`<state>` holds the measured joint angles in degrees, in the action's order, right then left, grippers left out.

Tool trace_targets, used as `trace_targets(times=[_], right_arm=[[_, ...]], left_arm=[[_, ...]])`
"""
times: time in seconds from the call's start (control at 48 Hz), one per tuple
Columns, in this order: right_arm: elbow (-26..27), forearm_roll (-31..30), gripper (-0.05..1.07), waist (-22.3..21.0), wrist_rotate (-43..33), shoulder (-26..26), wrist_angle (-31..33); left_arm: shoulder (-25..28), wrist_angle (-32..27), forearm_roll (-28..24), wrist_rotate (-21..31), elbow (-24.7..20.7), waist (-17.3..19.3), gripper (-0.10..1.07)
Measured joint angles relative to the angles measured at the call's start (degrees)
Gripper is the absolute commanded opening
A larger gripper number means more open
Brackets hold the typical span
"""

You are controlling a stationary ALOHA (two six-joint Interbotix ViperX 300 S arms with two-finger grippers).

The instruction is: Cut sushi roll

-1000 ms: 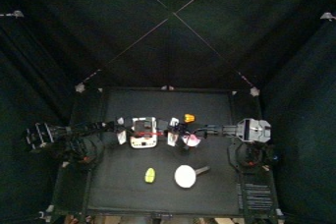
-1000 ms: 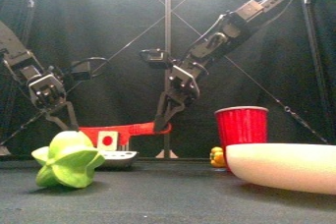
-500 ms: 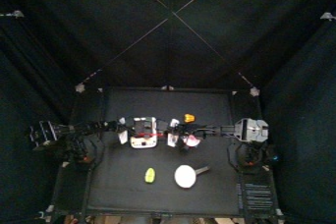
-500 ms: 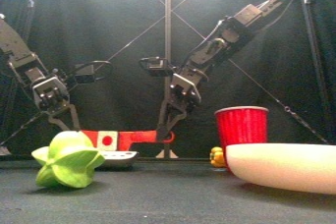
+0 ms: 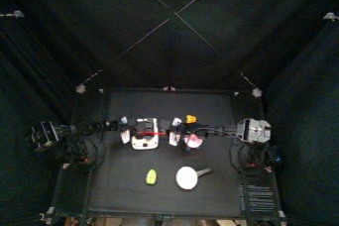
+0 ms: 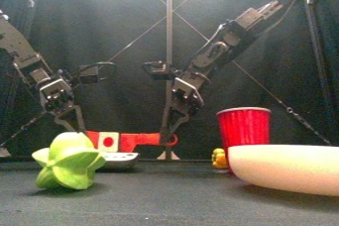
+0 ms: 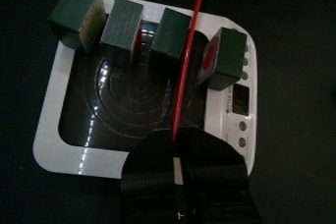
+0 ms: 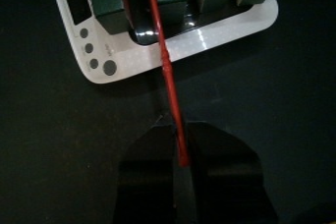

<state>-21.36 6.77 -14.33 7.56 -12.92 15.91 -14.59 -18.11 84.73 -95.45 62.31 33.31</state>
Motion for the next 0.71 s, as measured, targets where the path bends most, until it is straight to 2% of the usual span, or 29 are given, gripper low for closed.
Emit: trace_targets(times=[0.229, 0.708], right_arm=[[0.0, -0.2, 0.34, 1.0, 0.0, 0.4, 0.0], [0.0, -1.5, 0.34, 1.0, 0.0, 5.4, 0.0]], left_arm=[[-2.4, -1.3, 0.0, 0.0, 0.0, -0.4, 0.23], [-11.3, -1.5, -0.1, 0.0, 0.1, -1.3, 0.23]])
